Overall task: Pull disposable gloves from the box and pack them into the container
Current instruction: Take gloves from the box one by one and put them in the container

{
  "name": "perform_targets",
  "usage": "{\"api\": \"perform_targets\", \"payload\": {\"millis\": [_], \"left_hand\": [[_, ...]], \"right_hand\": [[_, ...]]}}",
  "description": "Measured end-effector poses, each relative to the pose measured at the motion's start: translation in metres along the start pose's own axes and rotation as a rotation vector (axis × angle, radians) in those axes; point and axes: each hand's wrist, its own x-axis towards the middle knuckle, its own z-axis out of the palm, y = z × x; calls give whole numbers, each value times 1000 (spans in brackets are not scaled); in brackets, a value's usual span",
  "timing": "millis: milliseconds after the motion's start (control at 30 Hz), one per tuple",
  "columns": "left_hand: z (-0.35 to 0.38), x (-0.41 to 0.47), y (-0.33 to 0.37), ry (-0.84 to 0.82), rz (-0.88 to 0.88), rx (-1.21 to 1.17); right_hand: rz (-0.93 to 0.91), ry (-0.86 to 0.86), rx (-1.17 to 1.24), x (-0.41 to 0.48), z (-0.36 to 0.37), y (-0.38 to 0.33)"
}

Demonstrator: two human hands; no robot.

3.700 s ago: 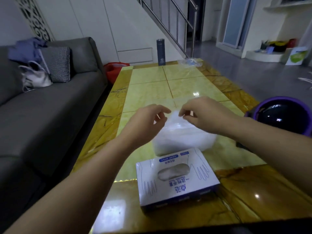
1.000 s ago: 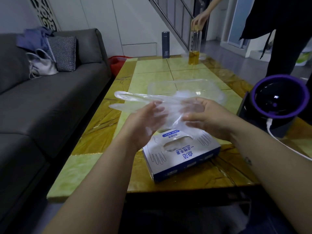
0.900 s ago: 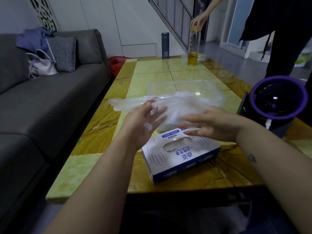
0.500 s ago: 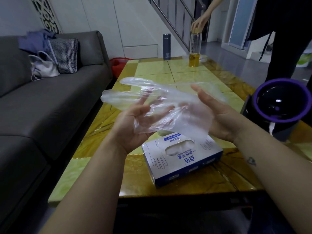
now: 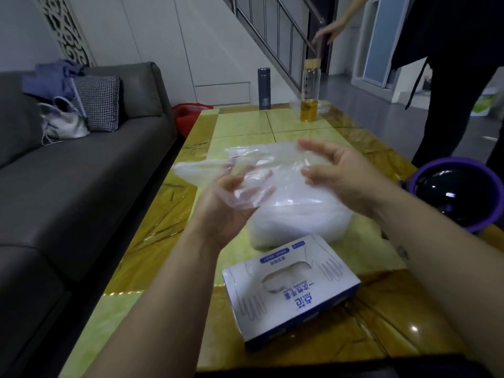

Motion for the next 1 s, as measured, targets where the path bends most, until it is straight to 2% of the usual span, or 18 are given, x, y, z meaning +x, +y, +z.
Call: {"api": "perform_targets", "payload": {"millis": [67, 133, 200, 233, 267, 300, 333, 367, 433, 500, 533, 700, 767, 833, 867, 900, 933, 1000], "left_hand": [[-5, 15, 13, 109, 64, 44], [-17, 31, 30, 409, 196, 123], [-27, 42, 46, 691, 467, 379], [-23, 41, 51, 687, 676, 623], [-15, 42, 52, 562, 870, 901], [-4, 43, 50, 363, 981, 1163], [7, 46, 45, 142, 947, 1409], [18, 49, 37, -60, 776, 1650], [26, 67, 21, -349, 277, 2082], [25, 89, 6, -474, -131, 2304], [23, 97, 0, -483, -248, 2352], [21, 121, -25, -582, -519, 2479], [17, 125, -33, -581, -562, 2482], [14, 130, -40, -580, -602, 2477], [13, 132, -42, -584, -618, 2475], [12, 134, -44, -591, -630, 2478], [11, 135, -46, -599, -640, 2481], [7, 138, -50, -599, -669, 2460]], "right_hand": [[-10, 18, -13, 18, -13, -8], [-17, 47, -61, 37, -25, -6], [14, 34, -219, 55, -33, 3], [48, 8, -322, 61, -35, 9], [88, -26, -417, 65, -35, 14], [129, -61, -490, 67, -35, 19], [166, -93, -540, 69, -36, 23], [194, -122, -587, 70, -35, 26], [246, -175, -693, 71, -33, 29], [303, -215, -811, 75, -32, 31], [323, -246, -892, 77, -30, 32], [435, -380, -1270, 85, -22, 26], [326, -342, -1548, 84, -17, 20], [70, -193, -1744, 84, -11, 19], [-19, -162, -1741, 86, -8, 21], [-34, -207, -1682, 87, -5, 24], [38, -310, -1576, 89, -2, 28], [313, -566, -1400, 93, 1, 41]]}}
